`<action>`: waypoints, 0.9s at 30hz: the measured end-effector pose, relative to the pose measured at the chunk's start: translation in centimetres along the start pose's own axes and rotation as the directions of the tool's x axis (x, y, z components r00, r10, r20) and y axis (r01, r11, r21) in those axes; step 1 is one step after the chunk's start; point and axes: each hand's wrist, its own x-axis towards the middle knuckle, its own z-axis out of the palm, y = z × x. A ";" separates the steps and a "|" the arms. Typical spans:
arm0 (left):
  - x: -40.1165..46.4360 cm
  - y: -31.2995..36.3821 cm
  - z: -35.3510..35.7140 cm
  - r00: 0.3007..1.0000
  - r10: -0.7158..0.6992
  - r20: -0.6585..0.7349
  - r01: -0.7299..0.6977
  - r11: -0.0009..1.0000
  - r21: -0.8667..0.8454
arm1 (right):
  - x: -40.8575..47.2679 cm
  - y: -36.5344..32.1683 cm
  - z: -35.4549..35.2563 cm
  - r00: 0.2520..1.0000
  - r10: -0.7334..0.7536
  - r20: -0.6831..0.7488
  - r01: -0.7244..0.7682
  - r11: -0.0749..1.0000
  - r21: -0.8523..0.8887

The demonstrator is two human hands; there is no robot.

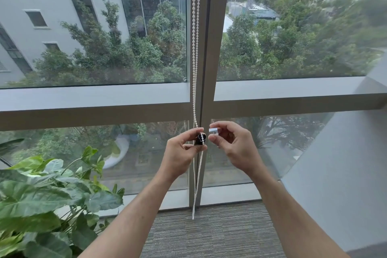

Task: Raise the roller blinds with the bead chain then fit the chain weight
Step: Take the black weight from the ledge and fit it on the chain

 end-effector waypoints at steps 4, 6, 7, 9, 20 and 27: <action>-0.1 -0.1 0.2 0.999 0.003 0.036 -0.003 1.000 -0.001 | -0.3 -0.4 0.4 0.999 -0.049 0.017 0.051 0.994 -0.097; -0.1 -0.2 0.1 0.999 0.000 0.048 0.000 1.000 0.007 | -0.4 -0.8 0.5 0.998 -0.052 0.018 0.054 0.994 -0.097; -0.1 -0.2 0.1 0.998 -0.001 0.056 0.000 1.000 0.009 | -0.4 -1.0 0.5 0.999 -0.051 0.020 0.053 0.994 -0.093; -0.2 -0.1 0.0 0.997 0.010 0.077 -0.011 1.000 0.004 | -0.2 -1.1 0.4 0.997 -0.076 0.030 0.079 0.989 -0.121; -0.2 0.7 -0.3 0.993 0.037 0.110 -0.034 0.999 -0.025 | 0.3 -1.9 0.6 0.964 -0.226 0.140 0.256 0.930 -0.263; -0.1 0.9 -0.3 0.992 0.009 0.129 -0.004 0.999 -0.040 | 0.5 -1.9 0.5 0.969 -0.200 0.147 0.233 0.937 -0.262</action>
